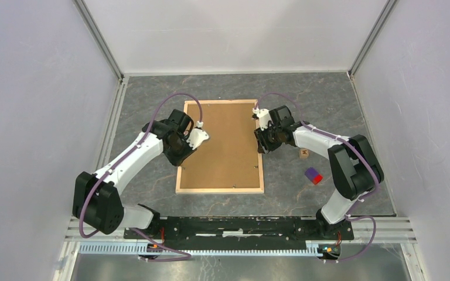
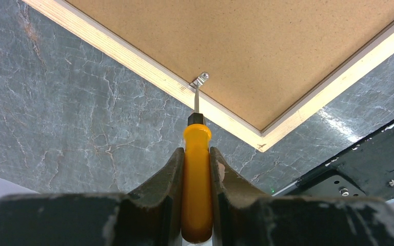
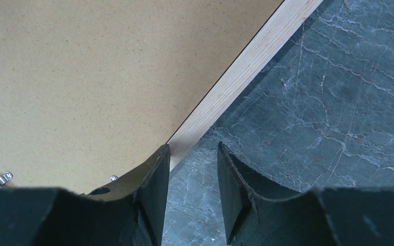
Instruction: Take the photo out of the frame
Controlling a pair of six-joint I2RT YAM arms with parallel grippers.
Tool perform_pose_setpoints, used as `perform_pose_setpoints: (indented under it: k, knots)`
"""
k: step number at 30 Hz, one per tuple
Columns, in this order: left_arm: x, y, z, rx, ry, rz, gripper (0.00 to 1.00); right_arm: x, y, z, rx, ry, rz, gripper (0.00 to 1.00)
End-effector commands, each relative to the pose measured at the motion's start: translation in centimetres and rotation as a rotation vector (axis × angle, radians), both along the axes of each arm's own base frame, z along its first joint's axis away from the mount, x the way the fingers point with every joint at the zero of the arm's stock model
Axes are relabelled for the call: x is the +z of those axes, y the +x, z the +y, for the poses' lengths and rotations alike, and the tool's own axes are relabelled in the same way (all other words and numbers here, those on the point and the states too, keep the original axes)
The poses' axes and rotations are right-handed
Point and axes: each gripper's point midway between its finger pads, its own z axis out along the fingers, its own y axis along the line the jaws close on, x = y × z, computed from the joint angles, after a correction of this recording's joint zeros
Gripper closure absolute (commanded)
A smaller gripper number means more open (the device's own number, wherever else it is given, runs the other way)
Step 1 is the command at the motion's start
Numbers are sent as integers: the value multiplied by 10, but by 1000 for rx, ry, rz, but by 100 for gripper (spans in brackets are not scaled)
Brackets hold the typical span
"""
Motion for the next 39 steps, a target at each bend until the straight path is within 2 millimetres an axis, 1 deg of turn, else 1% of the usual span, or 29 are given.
perform_pose_setpoints:
  k: [1,7,11,16,18,22,25,29,32,39]
  knots:
    - [1,1,-6,-67,-14,-6,98,-9,2,-6,-6,-31,-3,56]
    - [1,-4,-8,-85,-21,30,98,-13,2,-9,-9,-45,5,56]
    - [1,-12,-6,-122,-12,64,98,-14,3,-10,-13,-47,8,56]
    - [-1,-17,-4,-137,-1,85,98,-15,3,-9,-13,-47,12,56]
    - [-2,-14,-3,-131,7,79,98,-16,3,-9,-14,-47,14,56]
    - [-2,5,-1,-89,33,4,98,-19,2,-10,-15,-52,23,56]
    - [0,14,-3,-73,35,-30,98,-21,2,-10,-13,-55,27,56]
    - [0,20,-9,-79,21,-60,98,-20,2,-9,-12,-52,29,57]
    - [1,27,-8,-76,39,-96,98,-20,1,-9,-10,-51,33,57]
    - [-2,28,-14,-73,20,-119,98,-22,1,-9,-11,-48,36,57]
